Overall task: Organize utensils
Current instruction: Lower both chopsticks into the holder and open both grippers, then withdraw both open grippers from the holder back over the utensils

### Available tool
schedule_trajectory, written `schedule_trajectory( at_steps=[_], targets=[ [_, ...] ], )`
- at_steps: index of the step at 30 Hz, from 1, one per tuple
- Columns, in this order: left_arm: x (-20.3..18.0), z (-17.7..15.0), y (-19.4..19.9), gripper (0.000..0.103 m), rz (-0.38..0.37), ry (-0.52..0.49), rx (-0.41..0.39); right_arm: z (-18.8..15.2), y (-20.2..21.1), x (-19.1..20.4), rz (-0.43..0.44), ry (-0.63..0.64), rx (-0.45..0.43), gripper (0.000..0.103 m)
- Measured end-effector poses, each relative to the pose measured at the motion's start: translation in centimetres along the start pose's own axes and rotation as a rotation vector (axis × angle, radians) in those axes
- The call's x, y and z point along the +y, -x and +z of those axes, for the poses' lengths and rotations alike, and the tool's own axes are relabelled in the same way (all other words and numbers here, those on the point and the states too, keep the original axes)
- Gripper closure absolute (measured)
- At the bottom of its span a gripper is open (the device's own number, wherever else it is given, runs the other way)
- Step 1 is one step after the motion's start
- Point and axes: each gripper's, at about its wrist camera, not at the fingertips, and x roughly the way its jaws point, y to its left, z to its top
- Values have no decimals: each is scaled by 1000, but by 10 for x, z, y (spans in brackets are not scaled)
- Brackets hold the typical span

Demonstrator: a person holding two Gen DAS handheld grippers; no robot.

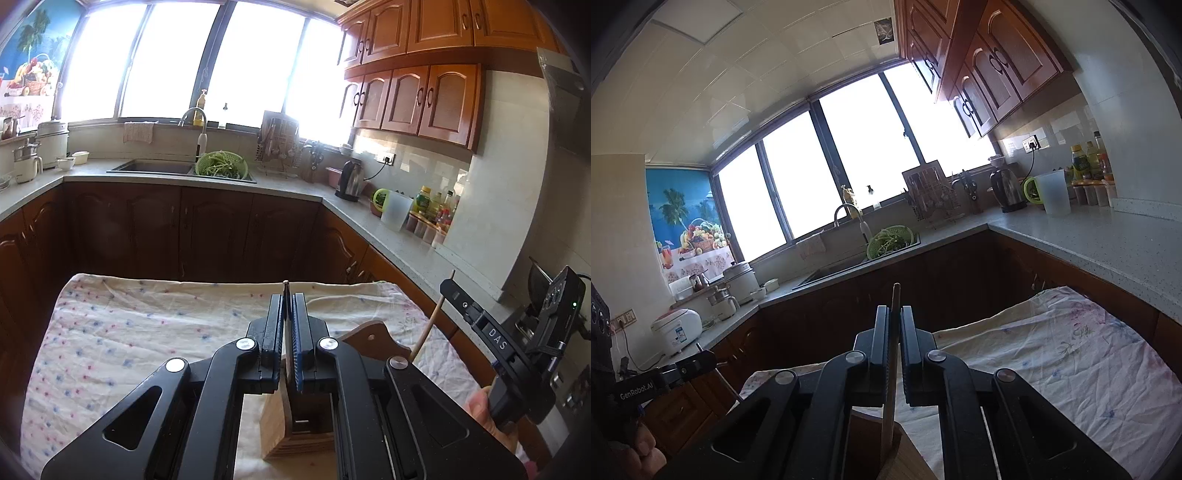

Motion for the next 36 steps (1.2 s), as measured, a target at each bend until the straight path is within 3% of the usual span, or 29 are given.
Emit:
schedule_trajectory(
  at_steps=[15,19,20,21,22,24,28,30,36],
  targets=[
    [5,-5,-6,98,37,-1,44,-4,-2,-5,-9,16,84,96],
    [5,-4,-5,96,39,0,50,-4,-4,-7,-9,11,109,90],
    [5,-4,-5,93,45,-2,50,-3,-4,-8,-9,6,117,87],
    [5,-4,-4,85,51,-2,52,-3,-4,-8,-4,2,123,80],
    [5,-4,-2,67,58,1,55,-3,-2,-9,-2,-3,128,73],
    [7,-4,3,49,69,8,42,-2,2,-10,10,-17,132,43],
    [9,-8,16,46,73,24,46,2,19,-13,12,-42,125,28],
    [11,-12,25,42,78,26,49,5,29,-17,23,-66,133,13],
    [13,-37,60,32,103,37,73,2,72,-16,58,-69,163,7]
  ],
)
